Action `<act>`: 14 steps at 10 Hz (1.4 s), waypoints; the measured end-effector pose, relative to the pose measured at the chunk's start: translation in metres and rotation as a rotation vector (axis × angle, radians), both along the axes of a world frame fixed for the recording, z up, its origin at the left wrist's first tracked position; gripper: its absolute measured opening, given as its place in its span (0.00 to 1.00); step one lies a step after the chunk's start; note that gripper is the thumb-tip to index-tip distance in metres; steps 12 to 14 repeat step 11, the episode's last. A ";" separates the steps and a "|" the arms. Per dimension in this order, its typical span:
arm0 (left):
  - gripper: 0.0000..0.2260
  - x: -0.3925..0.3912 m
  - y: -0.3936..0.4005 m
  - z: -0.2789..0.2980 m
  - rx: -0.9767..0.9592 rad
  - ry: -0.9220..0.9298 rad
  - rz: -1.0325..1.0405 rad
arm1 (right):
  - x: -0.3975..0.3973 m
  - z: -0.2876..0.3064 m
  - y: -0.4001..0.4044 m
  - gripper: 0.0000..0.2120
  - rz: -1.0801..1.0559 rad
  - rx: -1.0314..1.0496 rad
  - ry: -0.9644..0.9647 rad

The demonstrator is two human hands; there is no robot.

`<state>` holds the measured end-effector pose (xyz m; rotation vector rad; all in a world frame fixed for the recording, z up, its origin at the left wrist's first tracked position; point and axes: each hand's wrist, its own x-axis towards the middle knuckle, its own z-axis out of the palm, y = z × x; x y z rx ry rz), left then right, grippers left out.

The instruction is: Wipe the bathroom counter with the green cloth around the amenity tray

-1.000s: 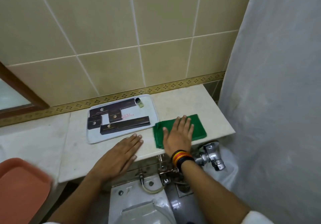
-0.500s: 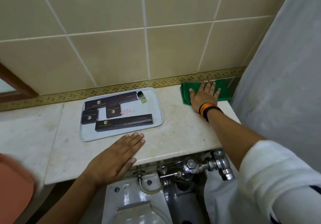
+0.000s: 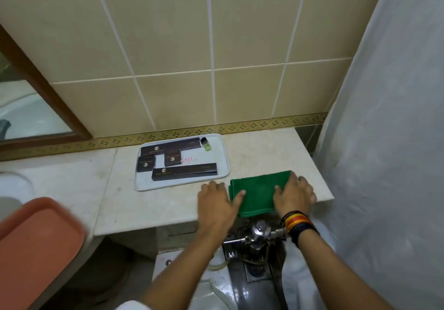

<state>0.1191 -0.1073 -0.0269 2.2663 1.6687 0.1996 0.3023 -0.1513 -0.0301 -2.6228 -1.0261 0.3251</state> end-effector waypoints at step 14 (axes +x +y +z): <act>0.24 -0.444 0.056 0.051 0.153 -0.106 0.251 | -0.455 0.053 0.037 0.10 0.279 0.217 0.771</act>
